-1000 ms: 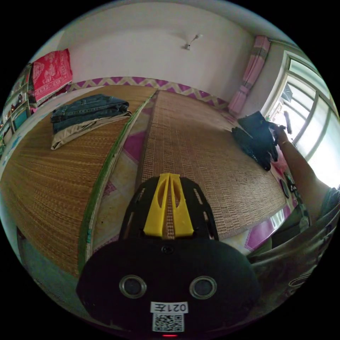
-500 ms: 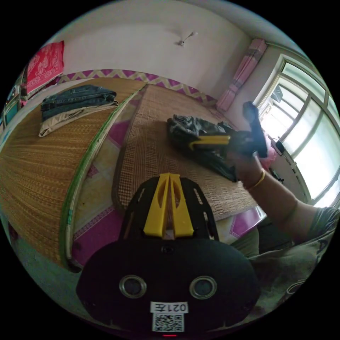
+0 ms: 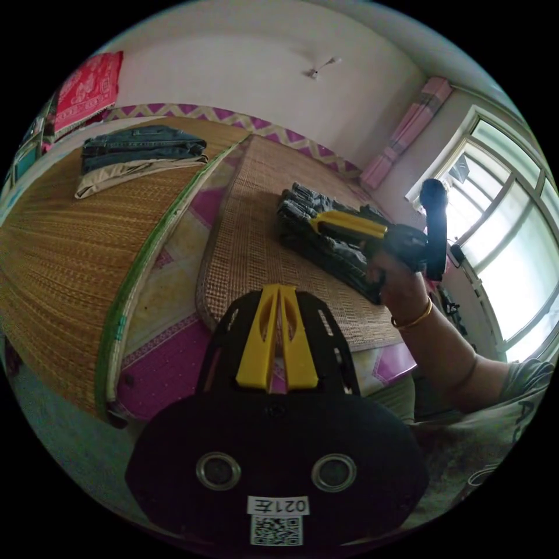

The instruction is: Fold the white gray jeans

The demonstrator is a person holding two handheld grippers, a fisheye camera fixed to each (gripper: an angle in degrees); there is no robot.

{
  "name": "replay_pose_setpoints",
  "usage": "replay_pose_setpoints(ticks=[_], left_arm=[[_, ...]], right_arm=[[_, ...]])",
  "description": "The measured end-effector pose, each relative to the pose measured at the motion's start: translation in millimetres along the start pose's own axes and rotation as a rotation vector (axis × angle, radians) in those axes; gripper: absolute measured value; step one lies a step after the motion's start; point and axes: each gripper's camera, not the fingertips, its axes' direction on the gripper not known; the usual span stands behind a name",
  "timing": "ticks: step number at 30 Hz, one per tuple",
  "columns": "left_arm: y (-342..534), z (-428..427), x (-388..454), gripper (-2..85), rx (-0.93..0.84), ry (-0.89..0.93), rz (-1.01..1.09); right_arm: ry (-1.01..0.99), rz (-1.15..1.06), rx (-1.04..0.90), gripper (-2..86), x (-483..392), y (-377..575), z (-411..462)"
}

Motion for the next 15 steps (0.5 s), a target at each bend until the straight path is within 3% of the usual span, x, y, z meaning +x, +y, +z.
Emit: replay_pose_setpoints(ticks=[5,8,11,15], left_arm=[[2,-7,-2,-1.0,0.009,-0.005,-0.002],[4,-11,-2,-1.0,0.013,-0.016,0.002],[4,-11,-3,-1.0,0.007,-0.017,0.015],[4,-5,15,-1.0,0.054,-0.002,0.118]], right_arm=[[-0.011,0.009,-0.109,5.8,25,-18,9],[-0.149,0.109,-0.063,4.2,75,-22,-21],[-0.29,0.305,0.08,3.4,160,-11,-91],[-0.261,0.515,0.297,3.2,289,49,-228]])
